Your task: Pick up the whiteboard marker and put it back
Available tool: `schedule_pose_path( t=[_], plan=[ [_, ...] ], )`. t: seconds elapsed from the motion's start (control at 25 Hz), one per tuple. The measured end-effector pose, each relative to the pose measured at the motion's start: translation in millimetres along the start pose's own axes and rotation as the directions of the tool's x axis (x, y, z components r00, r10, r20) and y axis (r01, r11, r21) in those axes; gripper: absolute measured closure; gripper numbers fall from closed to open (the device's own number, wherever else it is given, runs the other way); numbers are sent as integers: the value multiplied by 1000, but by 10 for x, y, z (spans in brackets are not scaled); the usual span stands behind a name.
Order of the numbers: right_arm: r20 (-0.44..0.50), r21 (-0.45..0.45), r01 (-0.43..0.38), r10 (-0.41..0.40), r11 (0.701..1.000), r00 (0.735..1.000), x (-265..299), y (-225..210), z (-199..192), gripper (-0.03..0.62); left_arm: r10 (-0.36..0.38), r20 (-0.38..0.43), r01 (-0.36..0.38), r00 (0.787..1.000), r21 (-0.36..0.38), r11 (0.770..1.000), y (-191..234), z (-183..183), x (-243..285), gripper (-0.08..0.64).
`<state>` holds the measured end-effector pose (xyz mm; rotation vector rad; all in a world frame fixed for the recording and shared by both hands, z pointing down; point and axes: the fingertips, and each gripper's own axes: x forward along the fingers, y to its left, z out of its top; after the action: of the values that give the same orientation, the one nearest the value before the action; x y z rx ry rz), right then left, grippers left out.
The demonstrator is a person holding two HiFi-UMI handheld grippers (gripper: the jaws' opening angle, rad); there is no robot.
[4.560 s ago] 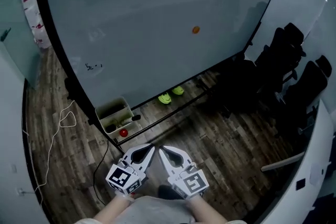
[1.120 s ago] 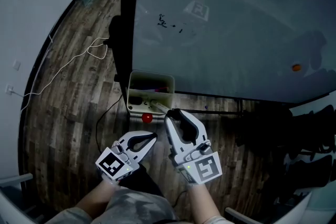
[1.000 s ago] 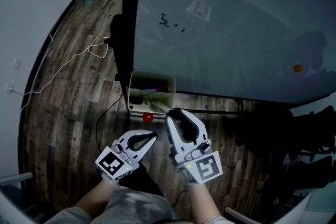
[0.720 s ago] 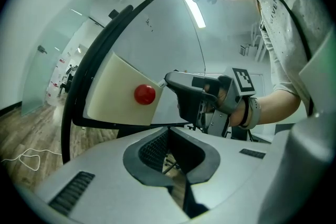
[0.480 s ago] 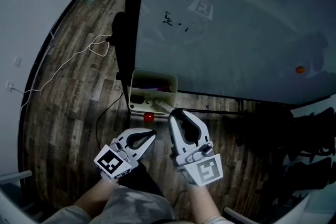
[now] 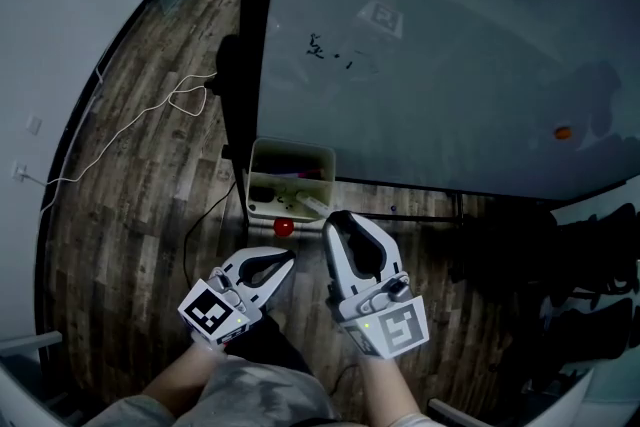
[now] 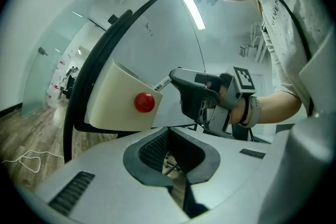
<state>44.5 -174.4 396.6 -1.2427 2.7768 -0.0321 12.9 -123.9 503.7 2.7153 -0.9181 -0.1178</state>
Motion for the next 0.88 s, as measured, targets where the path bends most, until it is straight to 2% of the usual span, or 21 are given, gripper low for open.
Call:
schedule_pose_path(
  t=[0.36, 0.64, 0.88],
  plan=[
    [28, 6, -22, 22, 1000, 999, -14, 68, 195, 514, -11, 22, 11, 1000, 13, 1000, -51, 121, -4, 543],
    [58, 8, -29, 29, 1000, 998, -55, 99, 347, 514, -19, 30, 19, 999, -8, 1000, -87, 193, -9, 543],
    [35, -9, -9, 9, 1000, 999, -165, 71, 318, 514, -37, 48, 37, 998, 7, 999, -164, 249, 9, 543]
  ],
)
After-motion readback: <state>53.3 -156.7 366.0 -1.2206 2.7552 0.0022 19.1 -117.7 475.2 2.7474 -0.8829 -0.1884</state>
